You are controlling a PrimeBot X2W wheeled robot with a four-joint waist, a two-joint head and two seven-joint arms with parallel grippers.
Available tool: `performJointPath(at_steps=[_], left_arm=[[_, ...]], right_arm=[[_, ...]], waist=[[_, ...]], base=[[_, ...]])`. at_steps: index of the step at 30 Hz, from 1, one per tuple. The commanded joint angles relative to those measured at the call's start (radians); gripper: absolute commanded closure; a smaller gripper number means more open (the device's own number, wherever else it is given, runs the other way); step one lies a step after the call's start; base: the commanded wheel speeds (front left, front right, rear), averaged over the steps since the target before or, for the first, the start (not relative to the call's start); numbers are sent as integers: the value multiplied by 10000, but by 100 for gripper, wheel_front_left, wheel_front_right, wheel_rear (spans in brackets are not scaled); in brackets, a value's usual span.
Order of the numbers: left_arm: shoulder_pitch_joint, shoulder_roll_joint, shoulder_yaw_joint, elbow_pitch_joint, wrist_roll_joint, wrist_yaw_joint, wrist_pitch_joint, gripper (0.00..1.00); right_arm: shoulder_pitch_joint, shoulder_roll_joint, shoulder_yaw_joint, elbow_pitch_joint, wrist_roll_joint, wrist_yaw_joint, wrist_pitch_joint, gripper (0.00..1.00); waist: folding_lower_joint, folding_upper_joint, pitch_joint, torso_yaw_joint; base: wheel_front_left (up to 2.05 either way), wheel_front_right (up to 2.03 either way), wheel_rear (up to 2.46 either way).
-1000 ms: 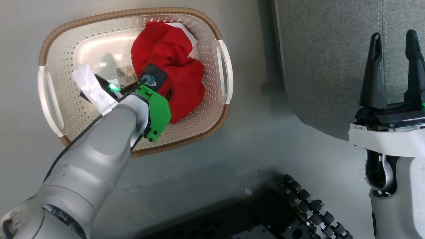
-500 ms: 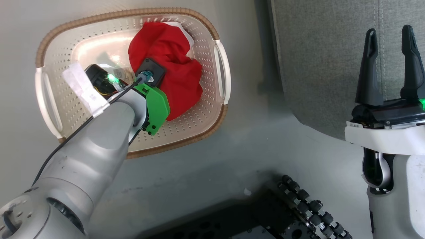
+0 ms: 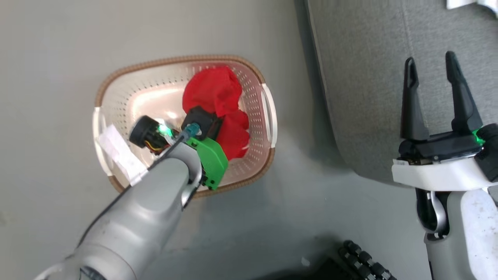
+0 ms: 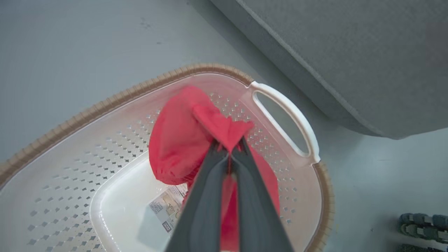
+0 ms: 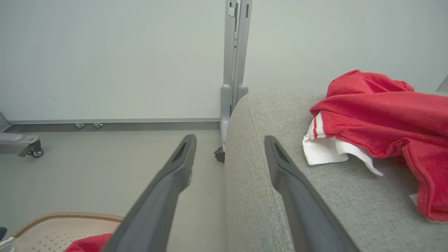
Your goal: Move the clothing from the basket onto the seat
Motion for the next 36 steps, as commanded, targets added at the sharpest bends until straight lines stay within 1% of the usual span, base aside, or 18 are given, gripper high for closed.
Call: performJointPath(at_steps=[1,4,9,16,22,30,36], left_arm=[[633,90,271,-377,100,209,-28,100],[1488,218,996,-1414,345,509,-22,100],[3039,445,2123,-3021,1106,930,-23,100],[4661,529,3410,-4756,2060,1132,-24,100],[5794,616,4264,-5910,2667,1244,-24,100],[6689,832,4881,-7050,3302,1291,-25,100],[6850,860,4953,-7478,3695,1185,-25,100]], right_arm=[[318,-19,6,135,-52,-14,-28,0],[614,13,204,354,-49,-14,-30,0],[1129,52,601,730,-24,-14,-28,0],[1832,61,997,1143,-62,-12,-28,0],[2353,74,1275,1366,-26,-12,-28,0],[2827,29,1464,1431,-57,-12,-28,0],[3046,-110,1701,1495,-85,-12,-28,0]], waist=[[0,0,-1767,638],[0,0,-2607,783],[0,0,-3916,940],[0,0,-5495,1067],[0,0,-6560,1014],[0,0,-7228,1049],[0,0,-7410,1119]], base=[[0,0,0],[0,0,0],[0,0,0],[0,0,0],[0,0,0],[0,0,0],[0,0,0]])
